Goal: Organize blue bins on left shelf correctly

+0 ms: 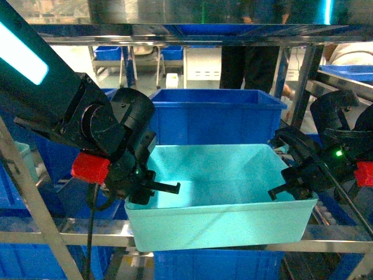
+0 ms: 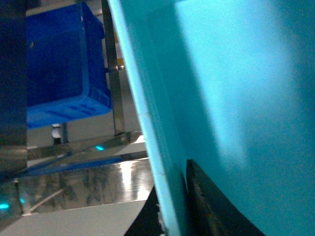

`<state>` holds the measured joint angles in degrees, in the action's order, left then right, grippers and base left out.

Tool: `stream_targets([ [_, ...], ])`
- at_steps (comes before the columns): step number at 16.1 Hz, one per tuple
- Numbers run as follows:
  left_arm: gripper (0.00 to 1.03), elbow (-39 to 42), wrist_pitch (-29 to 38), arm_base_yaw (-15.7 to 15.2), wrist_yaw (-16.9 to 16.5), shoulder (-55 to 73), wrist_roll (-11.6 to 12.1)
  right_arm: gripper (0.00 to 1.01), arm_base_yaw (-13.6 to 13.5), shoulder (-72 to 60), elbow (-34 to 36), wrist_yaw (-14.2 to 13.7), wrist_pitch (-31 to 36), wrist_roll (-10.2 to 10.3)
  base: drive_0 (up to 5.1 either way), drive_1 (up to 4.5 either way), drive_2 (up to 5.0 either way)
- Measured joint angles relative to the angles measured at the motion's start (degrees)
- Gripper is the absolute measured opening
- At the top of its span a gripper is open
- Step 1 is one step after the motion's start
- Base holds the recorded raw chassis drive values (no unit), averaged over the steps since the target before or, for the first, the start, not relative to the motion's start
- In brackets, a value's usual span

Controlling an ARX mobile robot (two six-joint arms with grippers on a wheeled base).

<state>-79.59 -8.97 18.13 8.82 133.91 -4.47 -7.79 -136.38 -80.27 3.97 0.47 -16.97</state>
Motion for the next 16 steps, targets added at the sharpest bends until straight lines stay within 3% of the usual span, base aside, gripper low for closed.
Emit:
stream_targets([
  [2, 0.28, 0.13, 1.03, 0.33, 0.17, 0.0, 3.72, 0.3, -0.09, -0.17, 0.0, -0.11, 0.87, -4.52, 0.0, 0.0, 0.0],
  [4, 0.48, 0.22, 2.71, 0.42, -0.87, 0.0, 5.01, 0.51, -0.15, -0.24, 0.0, -0.44, 3.21, -5.95, 0.0, 0.0, 0.0],
  [5, 0.7, -0.22, 4.68, -0.24, -2.84, 0.0, 5.57, 0.71, -0.15, -0.28, -0.26, -0.83, 6.19, -6.16, 0.0, 0.0, 0.0],
  [6, 1.0, -1.7, 8.5, -1.51, -4.9, 0.0, 6.71, 1.0, -0.22, -0.35, -1.7, -0.76, 13.11, -3.34, 0.0, 0.0, 0.0],
  [7, 0.98, -2.34, 11.67, -2.19, -6.14, -0.09, 7.58, 0.98, -0.59, -0.17, -1.95, 0.17, 18.43, -0.37, 0.0, 0.0, 0.0],
  [10, 0.98, 1.11, 18.6, -2.6, -6.69, -3.8, 8.07, 0.98, -0.9, 2.86, 2.43, 0.46, 27.17, 3.19, 0.0, 0.0, 0.0],
  [11, 0.98, 4.07, 21.33, -2.58, -6.27, -6.75, 8.04, 0.98, -0.83, 5.11, 5.53, 1.03, 31.19, 3.82, 0.0, 0.0, 0.0],
  [16, 0.98, 9.97, 27.04, -2.05, -3.98, -11.45, 8.15, 0.98, -0.63, 9.01, 11.37, 1.88, 37.16, 4.94, 0.0, 0.0, 0.0],
])
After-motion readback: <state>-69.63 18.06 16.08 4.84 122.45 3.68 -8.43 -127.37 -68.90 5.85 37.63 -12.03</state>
